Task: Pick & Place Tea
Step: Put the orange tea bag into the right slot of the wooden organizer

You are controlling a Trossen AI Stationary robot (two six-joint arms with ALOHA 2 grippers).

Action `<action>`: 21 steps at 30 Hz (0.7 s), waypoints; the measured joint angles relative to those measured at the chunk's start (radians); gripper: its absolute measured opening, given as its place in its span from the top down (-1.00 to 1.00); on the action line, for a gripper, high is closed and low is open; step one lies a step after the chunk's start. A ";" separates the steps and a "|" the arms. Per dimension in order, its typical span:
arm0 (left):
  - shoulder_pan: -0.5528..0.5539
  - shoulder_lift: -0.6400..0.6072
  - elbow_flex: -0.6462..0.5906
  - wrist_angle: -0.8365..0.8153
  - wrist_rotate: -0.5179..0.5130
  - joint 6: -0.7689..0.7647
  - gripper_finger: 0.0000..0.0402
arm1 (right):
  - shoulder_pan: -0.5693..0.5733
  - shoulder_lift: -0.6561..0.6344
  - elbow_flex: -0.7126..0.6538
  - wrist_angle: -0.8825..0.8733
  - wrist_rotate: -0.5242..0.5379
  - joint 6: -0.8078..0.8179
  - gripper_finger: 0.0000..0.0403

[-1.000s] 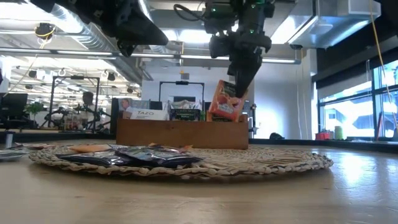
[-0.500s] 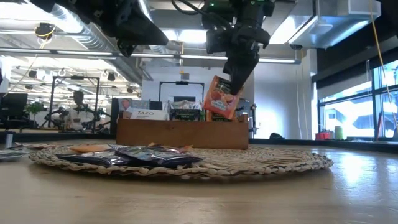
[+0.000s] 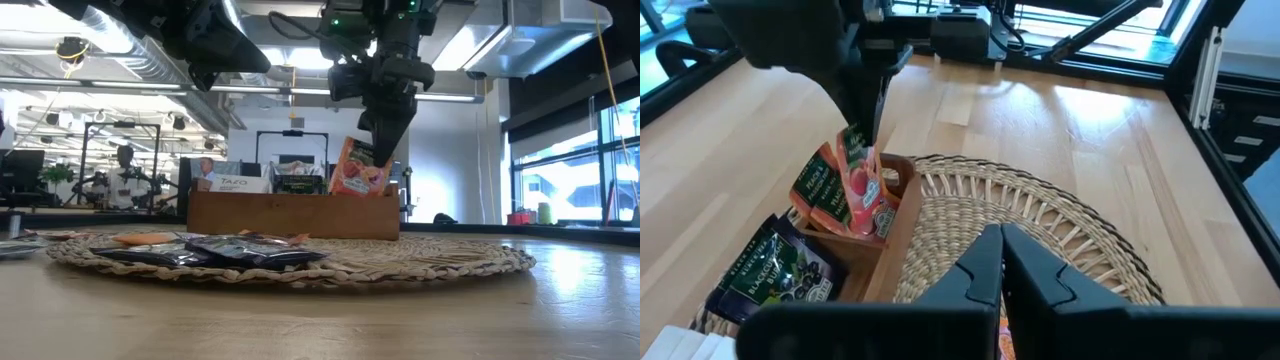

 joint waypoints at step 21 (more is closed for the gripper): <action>0.000 0.000 0.000 0.000 0.000 0.000 0.99 | 0.000 -0.029 0.000 0.000 0.003 0.065 0.52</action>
